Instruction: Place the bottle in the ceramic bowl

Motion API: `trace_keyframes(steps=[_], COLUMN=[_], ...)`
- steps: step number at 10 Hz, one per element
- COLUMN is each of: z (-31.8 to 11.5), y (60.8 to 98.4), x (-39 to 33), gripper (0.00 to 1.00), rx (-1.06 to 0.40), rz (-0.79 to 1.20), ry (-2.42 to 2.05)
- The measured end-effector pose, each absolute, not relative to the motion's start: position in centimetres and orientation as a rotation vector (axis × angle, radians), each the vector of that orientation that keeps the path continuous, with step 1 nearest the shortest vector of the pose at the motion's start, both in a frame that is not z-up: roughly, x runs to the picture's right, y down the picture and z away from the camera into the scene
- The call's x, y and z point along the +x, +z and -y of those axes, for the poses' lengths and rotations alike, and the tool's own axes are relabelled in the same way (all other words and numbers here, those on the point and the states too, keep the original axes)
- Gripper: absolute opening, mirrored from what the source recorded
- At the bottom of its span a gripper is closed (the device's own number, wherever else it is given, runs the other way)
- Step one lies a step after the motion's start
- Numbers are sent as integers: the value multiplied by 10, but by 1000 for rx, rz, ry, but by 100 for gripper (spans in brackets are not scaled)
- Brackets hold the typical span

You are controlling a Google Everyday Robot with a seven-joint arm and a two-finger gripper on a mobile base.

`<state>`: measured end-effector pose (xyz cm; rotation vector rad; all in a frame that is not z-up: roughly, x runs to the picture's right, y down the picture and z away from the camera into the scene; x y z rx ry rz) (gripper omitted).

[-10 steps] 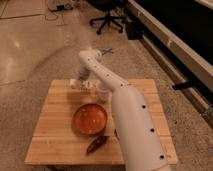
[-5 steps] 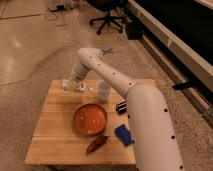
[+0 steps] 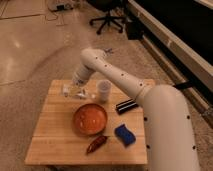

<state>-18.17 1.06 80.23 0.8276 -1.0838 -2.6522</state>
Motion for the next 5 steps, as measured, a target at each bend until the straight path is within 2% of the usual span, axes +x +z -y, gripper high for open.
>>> trace_keyframes(steps=[1,2,5], z=[-20,-28,-49], y=[796,790,776], x=[-172,-165,-141], gripper=[2,10,40], rx=[793,765,689], rz=[1109,1127,1182], ry=[-2647,-2647,-2628])
